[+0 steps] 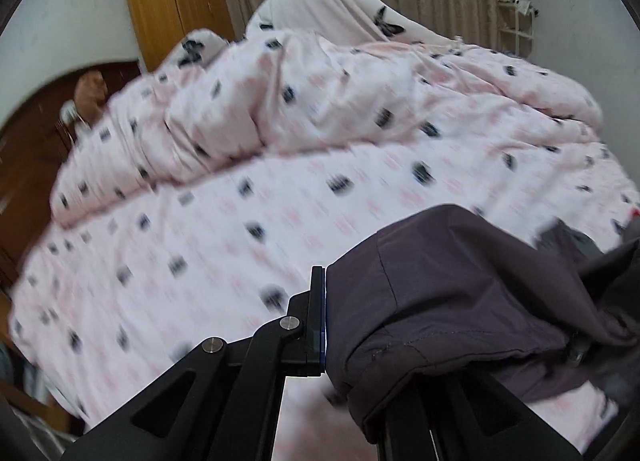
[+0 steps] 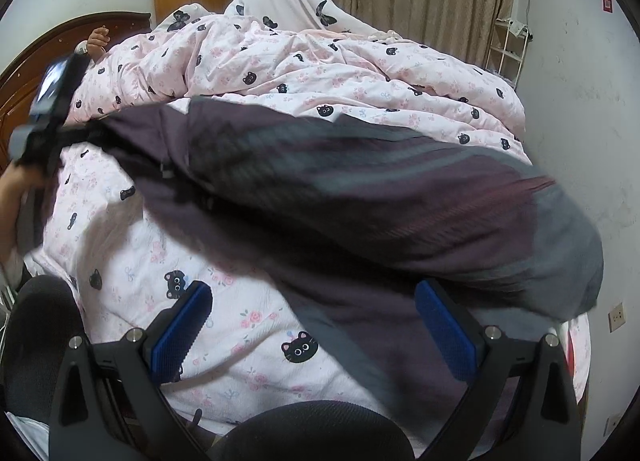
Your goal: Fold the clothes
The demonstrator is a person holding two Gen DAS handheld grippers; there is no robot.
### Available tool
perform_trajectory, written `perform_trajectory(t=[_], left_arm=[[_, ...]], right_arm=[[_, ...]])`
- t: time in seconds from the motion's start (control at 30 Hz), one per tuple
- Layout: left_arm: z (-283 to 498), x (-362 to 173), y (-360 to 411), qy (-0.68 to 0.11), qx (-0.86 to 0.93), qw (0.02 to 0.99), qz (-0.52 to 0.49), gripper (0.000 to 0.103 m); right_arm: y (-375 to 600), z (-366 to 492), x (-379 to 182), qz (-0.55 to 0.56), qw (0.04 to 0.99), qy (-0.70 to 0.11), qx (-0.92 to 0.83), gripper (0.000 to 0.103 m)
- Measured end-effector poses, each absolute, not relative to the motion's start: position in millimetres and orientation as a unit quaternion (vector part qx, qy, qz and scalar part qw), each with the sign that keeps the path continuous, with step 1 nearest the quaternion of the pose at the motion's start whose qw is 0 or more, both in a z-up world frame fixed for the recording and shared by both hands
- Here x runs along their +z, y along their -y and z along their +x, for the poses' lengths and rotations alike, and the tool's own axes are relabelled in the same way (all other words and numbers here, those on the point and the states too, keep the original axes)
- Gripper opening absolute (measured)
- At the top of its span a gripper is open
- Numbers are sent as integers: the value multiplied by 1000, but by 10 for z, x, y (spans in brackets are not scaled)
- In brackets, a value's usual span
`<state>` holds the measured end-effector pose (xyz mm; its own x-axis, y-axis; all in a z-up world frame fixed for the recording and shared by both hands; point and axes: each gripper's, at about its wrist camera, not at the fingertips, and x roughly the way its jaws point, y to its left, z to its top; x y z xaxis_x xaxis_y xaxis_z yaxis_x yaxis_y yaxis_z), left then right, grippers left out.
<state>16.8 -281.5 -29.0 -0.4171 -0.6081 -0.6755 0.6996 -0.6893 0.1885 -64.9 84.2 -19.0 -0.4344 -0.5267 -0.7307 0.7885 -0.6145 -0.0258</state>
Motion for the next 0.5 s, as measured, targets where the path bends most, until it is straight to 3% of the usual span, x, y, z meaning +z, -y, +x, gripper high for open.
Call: perform_trajectory(t=[0.2, 0.5], left_arm=[[-285, 107, 3367, -4, -818, 437, 374, 1], [-1133, 461, 3578, 79, -802, 456, 377, 1]], right_arm=[[-835, -733, -164, 351, 399, -179, -828, 103], [-774, -936, -248, 356, 397, -170, -828, 103]])
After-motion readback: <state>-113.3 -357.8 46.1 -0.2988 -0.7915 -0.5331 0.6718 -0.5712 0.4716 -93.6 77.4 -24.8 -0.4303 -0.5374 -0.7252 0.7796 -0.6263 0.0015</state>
